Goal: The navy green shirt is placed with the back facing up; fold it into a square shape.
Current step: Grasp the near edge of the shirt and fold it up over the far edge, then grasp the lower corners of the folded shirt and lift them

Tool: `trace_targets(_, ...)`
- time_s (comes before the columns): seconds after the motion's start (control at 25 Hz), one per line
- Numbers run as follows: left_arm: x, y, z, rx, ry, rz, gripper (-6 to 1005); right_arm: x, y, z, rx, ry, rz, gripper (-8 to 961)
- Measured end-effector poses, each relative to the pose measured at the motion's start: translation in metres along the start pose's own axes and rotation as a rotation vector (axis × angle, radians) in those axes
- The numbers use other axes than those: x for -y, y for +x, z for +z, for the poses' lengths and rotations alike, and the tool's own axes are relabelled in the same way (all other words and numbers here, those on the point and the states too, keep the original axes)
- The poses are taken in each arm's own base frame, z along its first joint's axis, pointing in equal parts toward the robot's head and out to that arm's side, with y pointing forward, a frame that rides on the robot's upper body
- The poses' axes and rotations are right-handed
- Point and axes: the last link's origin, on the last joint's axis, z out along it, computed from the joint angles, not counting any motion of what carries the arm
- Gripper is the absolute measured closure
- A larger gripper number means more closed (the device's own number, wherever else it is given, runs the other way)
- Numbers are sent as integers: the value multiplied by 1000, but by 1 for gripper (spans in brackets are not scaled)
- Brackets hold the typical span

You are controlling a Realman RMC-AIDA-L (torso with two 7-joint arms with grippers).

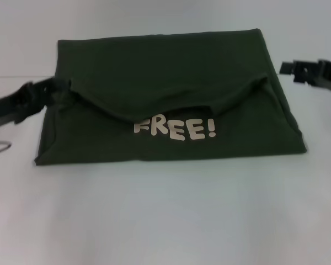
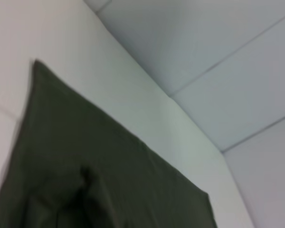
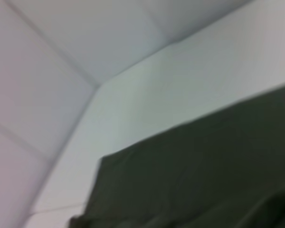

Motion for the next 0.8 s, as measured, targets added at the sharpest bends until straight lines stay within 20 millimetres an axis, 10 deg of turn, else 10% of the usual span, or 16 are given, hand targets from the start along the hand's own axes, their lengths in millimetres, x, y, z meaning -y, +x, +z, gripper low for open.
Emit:
trace_targets(0.44, 39, -27, -21, 175, 96, 220, 122, 14, 49, -24, -29, -118, 105, 160)
trace_targets(0.8, 51, -38, -10, 171, 171, 188, 37, 12, 48, -22, -31, -130, 97, 104)
